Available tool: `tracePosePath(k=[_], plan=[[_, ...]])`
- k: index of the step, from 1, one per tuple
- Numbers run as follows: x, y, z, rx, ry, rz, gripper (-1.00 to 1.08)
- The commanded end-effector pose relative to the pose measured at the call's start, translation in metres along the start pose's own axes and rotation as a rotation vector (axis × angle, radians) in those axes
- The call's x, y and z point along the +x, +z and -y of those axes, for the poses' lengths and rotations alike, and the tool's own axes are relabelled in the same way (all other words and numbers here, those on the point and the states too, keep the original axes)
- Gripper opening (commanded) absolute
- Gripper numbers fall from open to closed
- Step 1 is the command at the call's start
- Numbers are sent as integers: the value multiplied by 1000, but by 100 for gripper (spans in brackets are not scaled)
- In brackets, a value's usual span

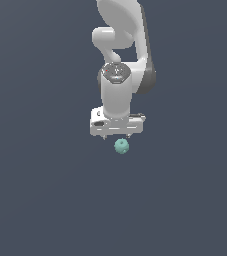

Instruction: Pick up the object and move it to a goal position.

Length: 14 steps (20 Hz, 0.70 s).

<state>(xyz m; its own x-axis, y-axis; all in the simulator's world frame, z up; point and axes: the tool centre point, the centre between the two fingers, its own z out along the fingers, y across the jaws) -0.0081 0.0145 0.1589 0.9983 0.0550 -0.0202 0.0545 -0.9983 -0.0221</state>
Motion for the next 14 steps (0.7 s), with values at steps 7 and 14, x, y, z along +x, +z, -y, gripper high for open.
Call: tracePosePath(k=[7,14], plan=[[-10,37,13,-17,-192,-7,100],[-19,62,24,-24,-336,-14,100]])
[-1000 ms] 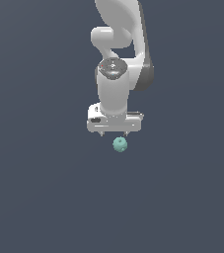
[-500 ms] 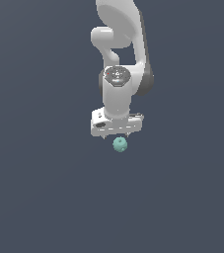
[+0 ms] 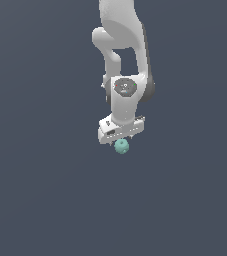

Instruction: Pick up the object and move it to a goal position.

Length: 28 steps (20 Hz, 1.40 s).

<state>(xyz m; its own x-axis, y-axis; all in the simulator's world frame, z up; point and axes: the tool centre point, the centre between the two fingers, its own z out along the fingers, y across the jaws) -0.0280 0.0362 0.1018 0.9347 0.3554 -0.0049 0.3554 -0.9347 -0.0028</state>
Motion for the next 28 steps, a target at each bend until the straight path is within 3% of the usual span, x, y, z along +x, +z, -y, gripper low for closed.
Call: tracePosePath(k=[1,11,26,27,28], plan=[[-2,6,4,-2,-40,-3,100],[-3,15,7,-3,-70,-4,100],[-3,62,7,-3,-76,-5,100],[-3,62,7,-3,-76,-5,-100],[-3,62,7,-3,-76,-5,-100]])
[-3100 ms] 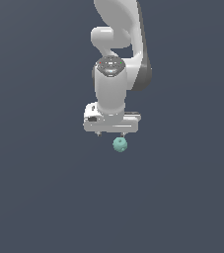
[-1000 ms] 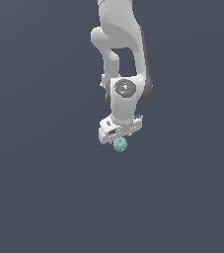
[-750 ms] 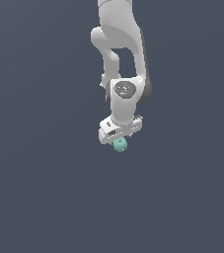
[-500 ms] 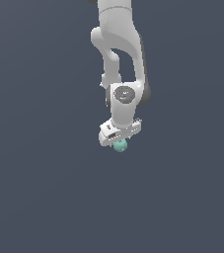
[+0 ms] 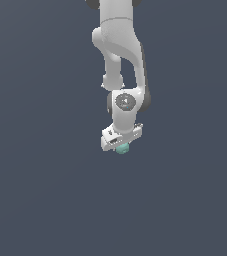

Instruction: Pick up the object and move it to a goal position.

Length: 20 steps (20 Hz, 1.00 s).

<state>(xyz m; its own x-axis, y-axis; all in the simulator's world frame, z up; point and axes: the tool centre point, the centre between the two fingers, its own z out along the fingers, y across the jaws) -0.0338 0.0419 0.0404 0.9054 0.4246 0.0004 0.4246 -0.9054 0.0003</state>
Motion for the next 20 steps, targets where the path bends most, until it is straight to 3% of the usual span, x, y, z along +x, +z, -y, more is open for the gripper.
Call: tracePosePath(k=[1,12,20], plan=[[0,1,0,0,0,0,-100],[0,-2,-4,-1,1,0,-100],[-3,-35,-38,0,0,0,-100]])
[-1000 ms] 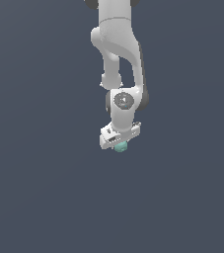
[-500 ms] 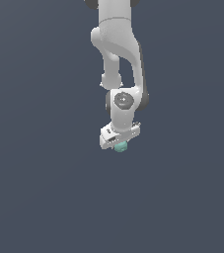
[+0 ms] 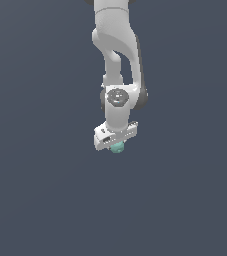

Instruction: Pick up the object and move it to a goal position.

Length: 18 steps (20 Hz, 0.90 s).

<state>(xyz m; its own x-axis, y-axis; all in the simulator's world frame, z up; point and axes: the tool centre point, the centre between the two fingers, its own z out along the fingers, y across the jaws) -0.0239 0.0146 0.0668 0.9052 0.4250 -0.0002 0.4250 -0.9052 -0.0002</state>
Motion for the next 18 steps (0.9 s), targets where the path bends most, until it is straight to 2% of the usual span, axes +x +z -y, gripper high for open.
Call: tracePosePath(k=[1,11,18], plan=[[-1,-15,-16,0,1,-1,-100],[-6,-87,-94,1,0,-1,-100],[-6,-115,-124,1,0,-1,-100]])
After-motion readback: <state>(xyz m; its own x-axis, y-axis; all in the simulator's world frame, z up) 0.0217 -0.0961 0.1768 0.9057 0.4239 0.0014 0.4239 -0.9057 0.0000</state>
